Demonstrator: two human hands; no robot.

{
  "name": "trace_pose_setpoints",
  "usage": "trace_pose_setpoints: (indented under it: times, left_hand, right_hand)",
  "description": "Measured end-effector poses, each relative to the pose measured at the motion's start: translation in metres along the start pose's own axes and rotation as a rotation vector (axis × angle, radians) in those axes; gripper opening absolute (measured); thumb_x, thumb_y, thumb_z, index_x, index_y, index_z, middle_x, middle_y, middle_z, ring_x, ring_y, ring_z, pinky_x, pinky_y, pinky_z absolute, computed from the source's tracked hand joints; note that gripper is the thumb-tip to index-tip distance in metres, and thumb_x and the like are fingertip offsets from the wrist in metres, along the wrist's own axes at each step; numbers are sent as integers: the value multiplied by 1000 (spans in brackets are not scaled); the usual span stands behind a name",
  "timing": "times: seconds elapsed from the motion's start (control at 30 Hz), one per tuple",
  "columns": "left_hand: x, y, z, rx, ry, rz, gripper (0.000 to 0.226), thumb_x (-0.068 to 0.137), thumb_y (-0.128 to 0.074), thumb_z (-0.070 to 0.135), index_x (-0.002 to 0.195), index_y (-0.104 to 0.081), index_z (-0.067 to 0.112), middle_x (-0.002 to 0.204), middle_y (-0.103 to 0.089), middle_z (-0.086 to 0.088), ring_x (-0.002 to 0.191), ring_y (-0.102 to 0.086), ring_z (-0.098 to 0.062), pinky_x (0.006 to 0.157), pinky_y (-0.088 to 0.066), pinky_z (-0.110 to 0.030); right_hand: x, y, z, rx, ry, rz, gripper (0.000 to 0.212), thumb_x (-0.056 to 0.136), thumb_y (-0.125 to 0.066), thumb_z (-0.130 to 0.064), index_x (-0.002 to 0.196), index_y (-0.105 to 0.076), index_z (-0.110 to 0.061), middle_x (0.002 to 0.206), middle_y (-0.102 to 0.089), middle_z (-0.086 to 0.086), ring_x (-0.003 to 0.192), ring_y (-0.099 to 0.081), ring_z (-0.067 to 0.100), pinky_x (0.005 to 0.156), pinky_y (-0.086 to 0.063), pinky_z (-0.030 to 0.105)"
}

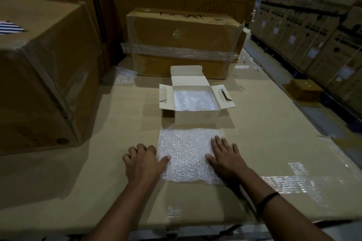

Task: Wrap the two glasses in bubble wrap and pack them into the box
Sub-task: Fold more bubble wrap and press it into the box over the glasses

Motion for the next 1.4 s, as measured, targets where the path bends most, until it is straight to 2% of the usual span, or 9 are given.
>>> trace_pose_setpoints:
  times: [0.13,0.27,0.37,0.5,0.63,0.83,1.13,1.27,1.4]
  left_hand:
    - [8,-2,8,-303,-10,-61,16,87,-60,44,93,-63,29,102,-63,3,104,-53,-23,87,-35,-36]
    - [20,21,16,-912,-88,-114,22,85,-70,12,72,-58,24,69,-65,6,65,-60,-13,54,-44,-19]
    - [33,41,22,-1017,-201,-201,27,77,-77,2,79,-62,24,71,-69,3,67,-64,-12,66,-49,-26]
    - [38,75,31,-1045,-369,-308,35,73,-76,-9,91,-67,19,78,-73,-4,73,-69,-15,72,-55,-28]
    - [44,109,20,-1177,-381,-258,34,76,-75,-5,103,-67,13,85,-74,-10,75,-71,-18,66,-57,-26]
    - [53,77,-11,-1421,-79,-392,58,82,-50,63,113,-67,18,101,-75,-6,90,-71,-27,76,-55,-38]
    - [92,116,5,-1433,-44,-98,2,89,-68,7,87,-68,6,79,-68,-5,71,-61,-20,67,-52,-33]
    - [93,137,22,-1587,-131,-113,32,81,-63,-16,109,-61,0,93,-67,-9,78,-68,-18,70,-59,-27]
    - [89,141,43,-1528,-246,-251,27,81,-73,13,105,-64,5,99,-70,-8,80,-69,-20,75,-56,-34]
  right_hand:
    - [4,9,2,-21,-34,-47,69,100,-19,-57,156,0,-21,163,9,-1,150,11,20,118,6,52]
    - [8,66,-13,195,-2,192,54,93,-55,-48,138,-46,-19,150,-41,5,137,-37,22,113,-28,41]
    - [9,115,-42,578,131,257,85,79,-75,-48,149,-34,-21,154,-36,0,136,-39,17,103,-32,26]
    - [27,153,-87,690,257,83,102,70,-83,-46,152,-24,-33,156,-28,-8,137,-32,12,110,-33,31]
    - [43,167,-107,744,307,46,54,76,-81,-35,123,-63,-17,114,-68,2,101,-66,16,92,-55,36]
    - [50,174,-75,1177,148,246,4,86,-70,-6,90,-70,-7,81,-70,11,72,-64,23,68,-53,37]
    - [47,184,-53,1392,30,249,33,83,-66,10,115,-62,6,96,-71,18,80,-71,22,67,-58,29]
    - [41,197,-43,1518,55,215,45,84,-55,19,125,-57,-1,112,-68,18,101,-69,28,84,-58,32]
    - [32,202,-38,1573,58,207,46,82,-53,25,123,-55,4,116,-67,22,106,-68,32,80,-59,30]
Point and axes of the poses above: each hand's wrist, its own x-axis towards the middle knuckle, its own y-axis out of the back of the hand, z = x × y, the point moved 9 cm from there along x, towards the middle knuckle
